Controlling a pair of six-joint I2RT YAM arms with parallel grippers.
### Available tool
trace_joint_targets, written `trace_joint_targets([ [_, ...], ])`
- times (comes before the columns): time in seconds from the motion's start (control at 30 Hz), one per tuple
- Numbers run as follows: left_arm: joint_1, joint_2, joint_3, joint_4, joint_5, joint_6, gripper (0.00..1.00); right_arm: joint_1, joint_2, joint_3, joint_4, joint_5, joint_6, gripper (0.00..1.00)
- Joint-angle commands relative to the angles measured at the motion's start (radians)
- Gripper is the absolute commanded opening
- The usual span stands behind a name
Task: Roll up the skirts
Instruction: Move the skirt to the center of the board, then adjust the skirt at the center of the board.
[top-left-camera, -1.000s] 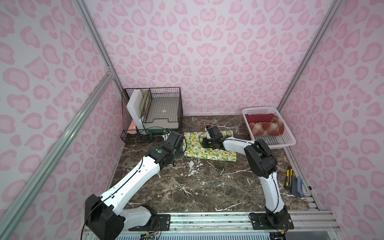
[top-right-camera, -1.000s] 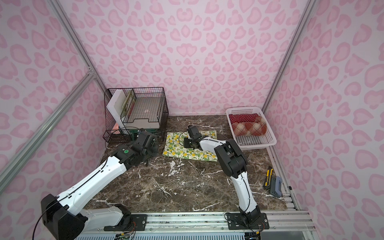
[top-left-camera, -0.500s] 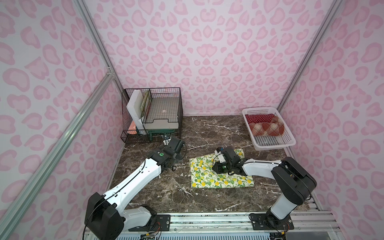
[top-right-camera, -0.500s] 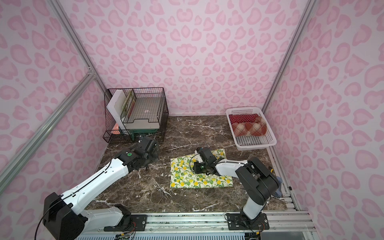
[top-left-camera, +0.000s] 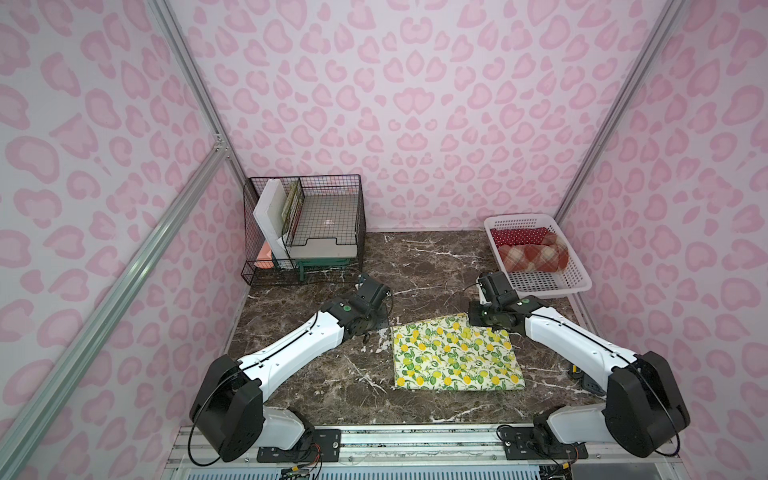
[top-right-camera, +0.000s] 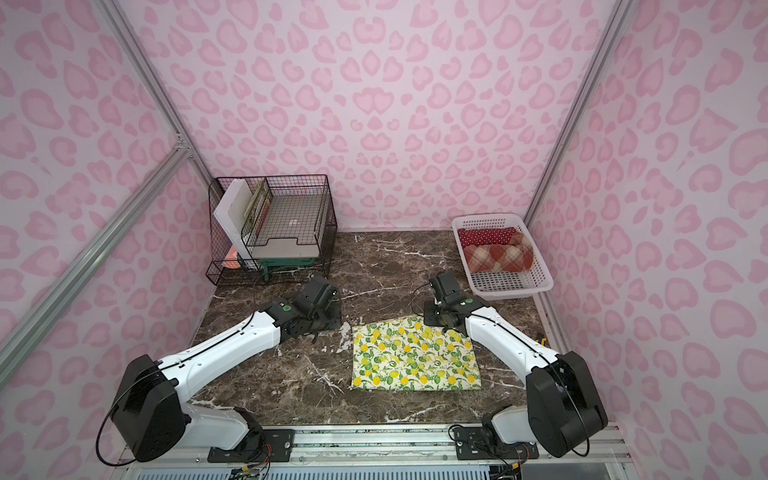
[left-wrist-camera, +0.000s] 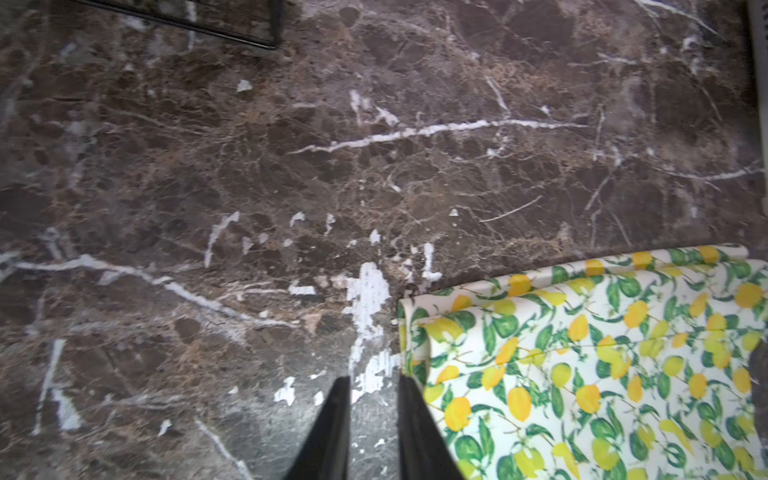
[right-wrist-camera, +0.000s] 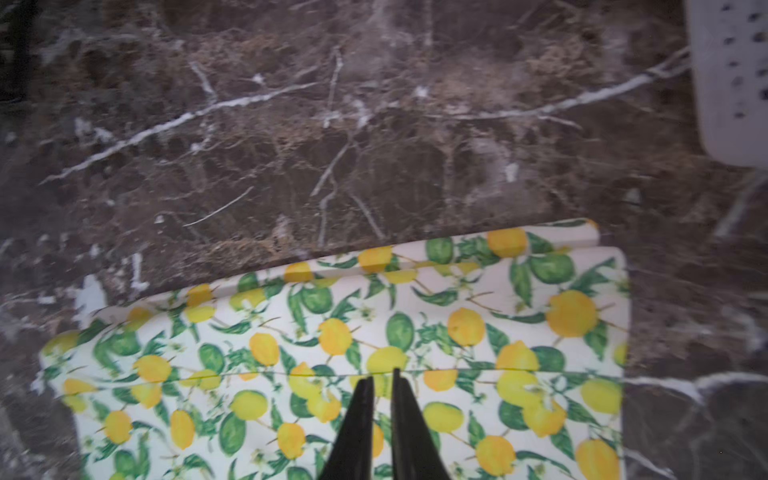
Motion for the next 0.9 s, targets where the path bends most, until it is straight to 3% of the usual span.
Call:
trace_joint_targets([
  [0.0,-0.013,0.045,0.007,0.086,0.1,0.024,0.0,-0.006,0.046,-0.019,-0.002,0.035,0.019,0.0],
  [0.17,-0.034,0.136,-0.027,0.245,0.236,0.098,0.0,-0.009,0.068,-0.094,0.031,0.181,0.077,0.0],
  [0.3,-0.042,0.27,-0.016,0.324,0.298,0.094,0.0,-0.029,0.107,-0.11,0.065,0.14,0.051,0.0],
  [0.4,-0.034,0.389,0.024,0.236,0.17,0.005,0.0,-0.015,0.124,-0.114,0.093,0.147,0.045,0.0],
  [0.53,0.001,0.43,-0.023,0.211,0.098,-0.082,0.0,-0.033,0.1,-0.119,0.112,0.126,0.015,0.0],
  [0.63,0.012,0.405,-0.069,0.234,0.087,-0.109,0.0,-0.04,0.129,-0.113,0.109,0.129,0.0,0.0],
  [0.87,0.016,0.257,-0.143,0.114,-0.066,-0.147,0.0,-0.053,0.258,-0.05,0.178,0.062,-0.014,0.0],
])
